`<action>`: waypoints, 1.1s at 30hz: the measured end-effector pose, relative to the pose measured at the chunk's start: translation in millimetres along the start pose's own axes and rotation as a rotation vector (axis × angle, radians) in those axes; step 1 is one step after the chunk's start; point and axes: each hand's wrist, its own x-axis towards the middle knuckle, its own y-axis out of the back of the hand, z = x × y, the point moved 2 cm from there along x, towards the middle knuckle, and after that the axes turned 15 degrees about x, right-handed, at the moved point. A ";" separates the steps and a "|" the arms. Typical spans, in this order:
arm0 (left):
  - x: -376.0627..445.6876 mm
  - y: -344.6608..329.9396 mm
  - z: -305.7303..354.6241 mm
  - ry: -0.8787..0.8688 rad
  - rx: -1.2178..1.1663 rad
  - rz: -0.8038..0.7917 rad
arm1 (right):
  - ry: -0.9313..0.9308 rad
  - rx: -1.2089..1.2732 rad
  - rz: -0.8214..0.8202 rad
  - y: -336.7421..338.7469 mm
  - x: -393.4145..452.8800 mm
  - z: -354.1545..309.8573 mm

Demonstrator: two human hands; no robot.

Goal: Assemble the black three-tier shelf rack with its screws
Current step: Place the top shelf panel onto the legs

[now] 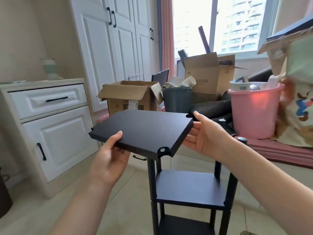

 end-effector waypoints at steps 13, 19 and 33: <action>36.9 -104.5 -88.1 0.096 -0.083 -0.011 | 0.149 0.447 0.002 60.5 -1.9 15.1; 42.1 -101.9 -122.9 0.080 -0.090 -0.007 | 0.233 0.458 0.004 72.5 5.7 38.6; 41.2 -129.6 -156.4 0.230 -0.207 -0.081 | 0.314 0.532 0.009 87.4 10.7 35.0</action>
